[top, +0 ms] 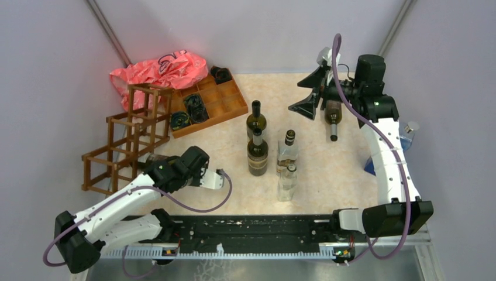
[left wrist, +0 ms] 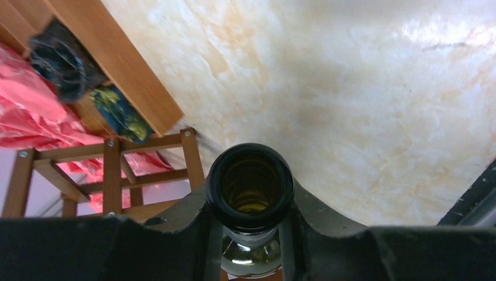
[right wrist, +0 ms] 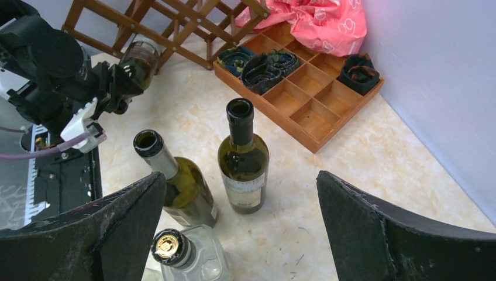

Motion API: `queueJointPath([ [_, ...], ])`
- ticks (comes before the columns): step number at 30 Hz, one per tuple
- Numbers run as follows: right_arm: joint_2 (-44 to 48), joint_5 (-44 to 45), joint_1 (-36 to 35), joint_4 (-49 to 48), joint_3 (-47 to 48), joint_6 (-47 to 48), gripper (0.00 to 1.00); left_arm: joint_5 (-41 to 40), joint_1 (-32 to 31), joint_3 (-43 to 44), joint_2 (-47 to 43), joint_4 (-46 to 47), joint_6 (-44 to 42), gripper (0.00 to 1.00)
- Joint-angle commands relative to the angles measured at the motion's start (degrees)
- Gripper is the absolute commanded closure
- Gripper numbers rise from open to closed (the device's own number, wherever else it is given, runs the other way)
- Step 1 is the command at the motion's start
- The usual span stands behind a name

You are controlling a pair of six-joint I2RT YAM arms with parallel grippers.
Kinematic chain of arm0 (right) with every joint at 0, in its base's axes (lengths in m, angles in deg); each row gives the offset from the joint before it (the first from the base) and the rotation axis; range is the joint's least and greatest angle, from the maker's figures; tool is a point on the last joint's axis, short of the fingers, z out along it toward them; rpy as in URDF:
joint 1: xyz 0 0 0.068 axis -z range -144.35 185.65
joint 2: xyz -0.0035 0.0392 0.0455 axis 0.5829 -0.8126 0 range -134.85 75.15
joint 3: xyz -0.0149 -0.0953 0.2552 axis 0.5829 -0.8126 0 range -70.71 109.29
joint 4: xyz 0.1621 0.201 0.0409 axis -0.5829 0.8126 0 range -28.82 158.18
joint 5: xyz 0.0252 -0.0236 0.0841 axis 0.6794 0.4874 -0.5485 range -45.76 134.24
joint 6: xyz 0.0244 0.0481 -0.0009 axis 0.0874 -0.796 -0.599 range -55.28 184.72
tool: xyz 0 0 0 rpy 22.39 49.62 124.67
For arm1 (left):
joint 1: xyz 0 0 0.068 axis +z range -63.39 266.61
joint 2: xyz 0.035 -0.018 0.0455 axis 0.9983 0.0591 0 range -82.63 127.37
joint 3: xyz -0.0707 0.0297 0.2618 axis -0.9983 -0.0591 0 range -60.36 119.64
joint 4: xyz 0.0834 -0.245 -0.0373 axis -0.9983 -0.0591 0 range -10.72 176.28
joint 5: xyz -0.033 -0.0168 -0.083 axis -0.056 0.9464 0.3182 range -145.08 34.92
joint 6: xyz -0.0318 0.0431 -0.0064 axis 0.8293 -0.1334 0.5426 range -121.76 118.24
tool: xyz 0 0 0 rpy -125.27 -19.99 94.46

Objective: Put the wine bottle on the wine rack
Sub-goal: Place the wine bottle at the center of the board.

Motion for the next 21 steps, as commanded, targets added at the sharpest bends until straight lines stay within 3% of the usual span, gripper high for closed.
queueJointPath([
  [1, -0.1, -0.4, -0.1, -0.1, 3.1, 0.7, 0.01, 3.4, -0.2, 7.8, 1.0, 0.6, -3.1, 1.0],
  [5, -0.1, 0.0, -0.3, 0.1, 3.4, 0.6, 0.02, 9.2, -0.2, 11.7, 0.3, -1.6, -1.7, 1.0],
  [17, -0.7, 0.4, -1.3, 1.7, 3.4, 1.5, 0.02, 15.6, -0.2, 15.4, -0.9, -3.3, 5.9, 1.0],
  [21, -0.6, 0.0, -1.9, 0.1, 2.0, 0.6, 0.02, 13.8, -0.2, 11.0, -2.2, 1.1, 6.2, 1.0],
])
